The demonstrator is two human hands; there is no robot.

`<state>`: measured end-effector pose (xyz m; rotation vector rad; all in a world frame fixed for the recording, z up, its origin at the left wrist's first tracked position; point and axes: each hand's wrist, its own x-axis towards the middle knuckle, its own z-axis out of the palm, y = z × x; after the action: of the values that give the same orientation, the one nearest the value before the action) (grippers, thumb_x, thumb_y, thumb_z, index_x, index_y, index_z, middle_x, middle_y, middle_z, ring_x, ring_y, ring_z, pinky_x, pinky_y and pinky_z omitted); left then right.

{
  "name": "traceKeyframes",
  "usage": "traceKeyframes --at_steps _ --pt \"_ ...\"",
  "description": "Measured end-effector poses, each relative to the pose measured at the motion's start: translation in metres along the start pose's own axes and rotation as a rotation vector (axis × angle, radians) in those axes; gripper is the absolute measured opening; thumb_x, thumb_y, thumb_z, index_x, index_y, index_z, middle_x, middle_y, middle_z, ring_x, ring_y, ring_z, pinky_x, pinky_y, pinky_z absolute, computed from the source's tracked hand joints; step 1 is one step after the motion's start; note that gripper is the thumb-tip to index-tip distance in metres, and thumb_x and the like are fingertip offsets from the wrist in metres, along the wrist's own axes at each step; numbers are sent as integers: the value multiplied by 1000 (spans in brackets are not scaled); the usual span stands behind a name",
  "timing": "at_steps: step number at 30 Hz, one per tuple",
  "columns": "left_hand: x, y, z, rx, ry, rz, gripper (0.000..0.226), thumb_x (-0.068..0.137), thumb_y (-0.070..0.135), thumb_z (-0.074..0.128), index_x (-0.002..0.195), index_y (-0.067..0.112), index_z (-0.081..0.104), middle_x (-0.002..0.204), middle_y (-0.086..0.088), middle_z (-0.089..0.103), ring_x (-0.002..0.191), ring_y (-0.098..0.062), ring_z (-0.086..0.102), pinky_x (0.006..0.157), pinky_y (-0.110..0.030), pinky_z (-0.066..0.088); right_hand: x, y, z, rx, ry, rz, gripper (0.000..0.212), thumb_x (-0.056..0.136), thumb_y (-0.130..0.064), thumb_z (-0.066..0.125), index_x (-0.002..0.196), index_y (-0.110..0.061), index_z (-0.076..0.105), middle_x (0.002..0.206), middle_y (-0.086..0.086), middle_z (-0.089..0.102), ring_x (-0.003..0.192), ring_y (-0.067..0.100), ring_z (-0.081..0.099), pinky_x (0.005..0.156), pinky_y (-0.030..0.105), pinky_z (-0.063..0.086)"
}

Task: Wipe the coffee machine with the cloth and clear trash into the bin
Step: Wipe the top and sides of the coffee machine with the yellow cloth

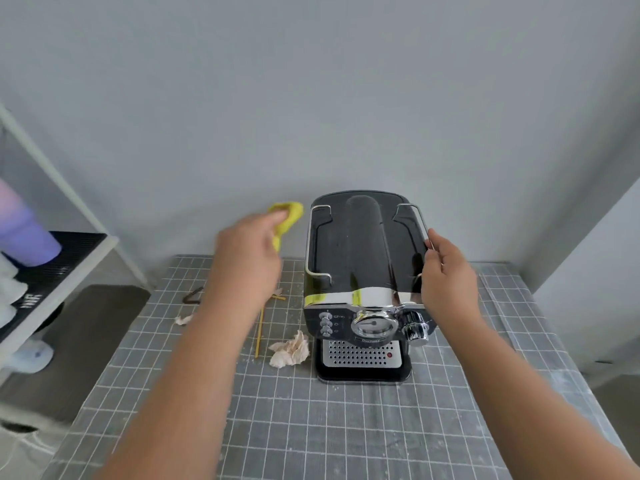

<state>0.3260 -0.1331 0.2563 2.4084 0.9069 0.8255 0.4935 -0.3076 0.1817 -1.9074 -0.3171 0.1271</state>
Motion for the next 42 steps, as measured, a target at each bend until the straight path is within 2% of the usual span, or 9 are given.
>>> traceKeyframes --at_steps 4,7,13,18,22,28,34,38,42 --pt "-20 47 51 157 -222 301 54 89 -6 45 136 21 52 144 1 49 125 -21 48 112 -36 35 0 1 -1 -38 -8 -36 43 100 -17 34 142 -21 44 132 -2 53 97 14 59 74 13 47" --pt "-21 56 78 361 -377 296 47 87 -3 43 131 10 50 145 -5 45 113 -24 54 81 -35 49 1 2 -2 -45 -28 -54 43 100 -18 33 142 -22 43 135 -1 52 106 22 58 90 37 48" --pt "18 65 89 438 -385 106 28 77 -7 41 68 19 38 76 0 40 77 -27 49 69 -38 48 2 5 -3 -48 -48 -77 43 100 -15 33 142 -19 43 129 0 52 101 12 52 84 24 38" --pt "74 45 99 575 -474 140 24 93 13 39 105 12 60 112 -14 61 102 -35 58 75 -36 42 4 6 -4 -54 -80 -70 43 101 -17 33 143 -22 41 124 -3 50 87 3 53 67 8 38" --pt "62 36 83 534 -530 183 21 99 18 38 88 17 56 96 -10 61 85 -27 51 69 -31 35 2 6 -3 -31 -86 -69 43 101 -17 33 143 -22 41 119 -5 49 83 -1 55 73 20 43" --pt "0 51 65 477 -509 258 34 97 8 40 128 19 52 100 -9 66 87 -27 60 75 -42 52 3 6 -2 -22 -73 -64 43 101 -17 33 142 -23 43 120 -5 49 76 -9 54 68 17 38" --pt "31 59 88 429 -460 206 23 98 12 38 116 12 51 102 -10 60 78 -26 47 65 -38 37 5 7 -1 -21 -52 -67 43 100 -16 34 141 -25 45 111 -8 47 81 -7 53 68 17 39" --pt "70 64 117 398 -431 86 28 80 0 40 67 24 35 84 -1 38 77 -30 48 71 -38 39 5 8 -2 -15 -54 -63 43 100 -16 34 141 -24 43 113 -8 48 78 -12 52 64 11 37" --pt "108 63 136 434 -471 163 38 77 2 38 99 24 60 99 -4 51 95 -34 58 76 -38 45 6 9 -2 -26 -51 -73 43 100 -16 35 142 -22 44 113 -6 49 83 -6 53 65 11 37"
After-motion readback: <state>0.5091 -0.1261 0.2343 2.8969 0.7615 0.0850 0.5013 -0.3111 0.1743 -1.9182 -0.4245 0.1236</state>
